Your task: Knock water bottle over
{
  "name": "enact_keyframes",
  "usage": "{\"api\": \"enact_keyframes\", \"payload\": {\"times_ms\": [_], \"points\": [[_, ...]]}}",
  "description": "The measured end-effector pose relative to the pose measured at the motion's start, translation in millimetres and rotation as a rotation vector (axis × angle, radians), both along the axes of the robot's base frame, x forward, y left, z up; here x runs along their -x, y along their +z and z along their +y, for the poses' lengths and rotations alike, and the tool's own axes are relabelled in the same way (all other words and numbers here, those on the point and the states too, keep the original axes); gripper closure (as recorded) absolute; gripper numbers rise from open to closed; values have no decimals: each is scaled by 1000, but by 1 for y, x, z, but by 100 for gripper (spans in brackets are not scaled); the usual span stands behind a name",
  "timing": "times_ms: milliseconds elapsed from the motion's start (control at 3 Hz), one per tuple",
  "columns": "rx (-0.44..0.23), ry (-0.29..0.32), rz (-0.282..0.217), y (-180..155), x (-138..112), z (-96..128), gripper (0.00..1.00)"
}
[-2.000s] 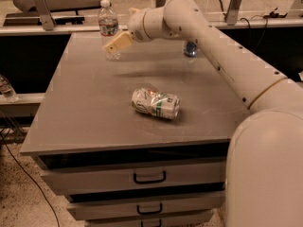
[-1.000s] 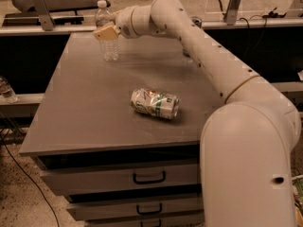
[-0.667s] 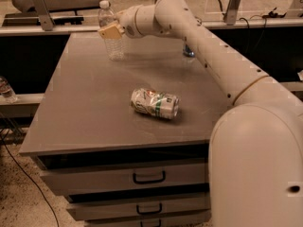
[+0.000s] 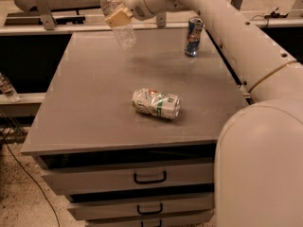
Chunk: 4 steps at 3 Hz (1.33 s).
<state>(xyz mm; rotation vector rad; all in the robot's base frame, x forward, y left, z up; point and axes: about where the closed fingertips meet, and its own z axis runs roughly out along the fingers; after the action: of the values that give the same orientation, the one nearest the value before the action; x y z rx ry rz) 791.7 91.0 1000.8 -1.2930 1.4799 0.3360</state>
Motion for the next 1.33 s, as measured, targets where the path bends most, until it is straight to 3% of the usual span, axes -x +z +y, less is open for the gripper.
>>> {"api": "enact_keyframes", "payload": {"times_ms": [333,667,1333], "points": [[172,32,21,6,16,-16,100],[342,77,89,-16,29,-19,100],[616,266,305,-97,67,-4,100]]}}
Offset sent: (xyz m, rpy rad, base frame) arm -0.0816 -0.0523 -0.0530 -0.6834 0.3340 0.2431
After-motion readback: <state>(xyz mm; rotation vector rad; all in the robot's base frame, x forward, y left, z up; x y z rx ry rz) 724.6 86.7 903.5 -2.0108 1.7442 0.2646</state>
